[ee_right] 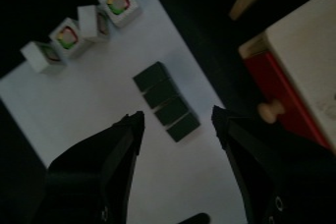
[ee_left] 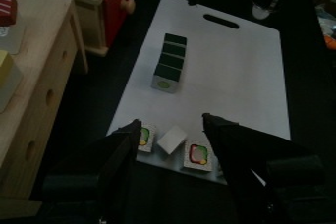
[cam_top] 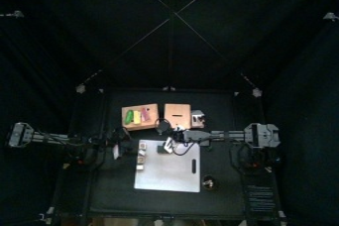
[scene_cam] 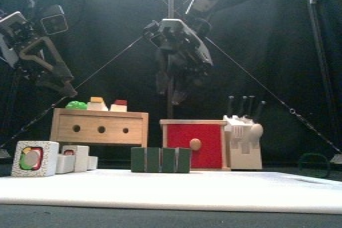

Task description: Grab green sushi roll

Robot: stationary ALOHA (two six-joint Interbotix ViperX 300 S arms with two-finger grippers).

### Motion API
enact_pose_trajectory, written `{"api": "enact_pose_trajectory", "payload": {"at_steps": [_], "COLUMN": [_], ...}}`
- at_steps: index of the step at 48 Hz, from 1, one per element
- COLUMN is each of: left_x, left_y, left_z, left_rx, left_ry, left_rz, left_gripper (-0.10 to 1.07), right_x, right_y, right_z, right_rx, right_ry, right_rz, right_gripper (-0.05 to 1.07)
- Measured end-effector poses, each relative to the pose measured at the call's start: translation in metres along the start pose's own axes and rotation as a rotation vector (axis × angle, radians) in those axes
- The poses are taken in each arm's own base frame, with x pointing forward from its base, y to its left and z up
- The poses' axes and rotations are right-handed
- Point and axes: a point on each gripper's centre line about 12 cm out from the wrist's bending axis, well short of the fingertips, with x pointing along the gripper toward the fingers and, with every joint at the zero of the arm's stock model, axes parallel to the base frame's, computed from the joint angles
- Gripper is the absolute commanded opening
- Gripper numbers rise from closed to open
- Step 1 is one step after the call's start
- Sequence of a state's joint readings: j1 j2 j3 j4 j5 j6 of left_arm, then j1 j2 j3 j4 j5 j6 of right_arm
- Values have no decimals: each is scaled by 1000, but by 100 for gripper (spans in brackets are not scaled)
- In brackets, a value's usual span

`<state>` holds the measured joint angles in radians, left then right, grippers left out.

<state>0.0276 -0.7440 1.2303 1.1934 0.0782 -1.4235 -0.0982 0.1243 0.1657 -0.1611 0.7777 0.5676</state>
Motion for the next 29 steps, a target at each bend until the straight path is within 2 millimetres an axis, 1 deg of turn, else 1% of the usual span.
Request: {"api": "enact_pose_trajectory", "payload": {"at_steps": [14,24,29], "left_x": [0,0,0], "left_y": [1,2,3], "left_z": [-1,0,0], "left_rx": [0,-2,-4], "left_ry": [3,1,2], "left_rz": [8,12,16], "left_gripper": [89,89,89], "right_x": [25,41,52], "right_y": [3,7,7], "right_z": [-12,-17,-21], "right_rx": [-163,-246,-293], "right_ry": [66,104,130], "right_rz": [-31,-17,-22], "right_gripper": [102,103,103]}}
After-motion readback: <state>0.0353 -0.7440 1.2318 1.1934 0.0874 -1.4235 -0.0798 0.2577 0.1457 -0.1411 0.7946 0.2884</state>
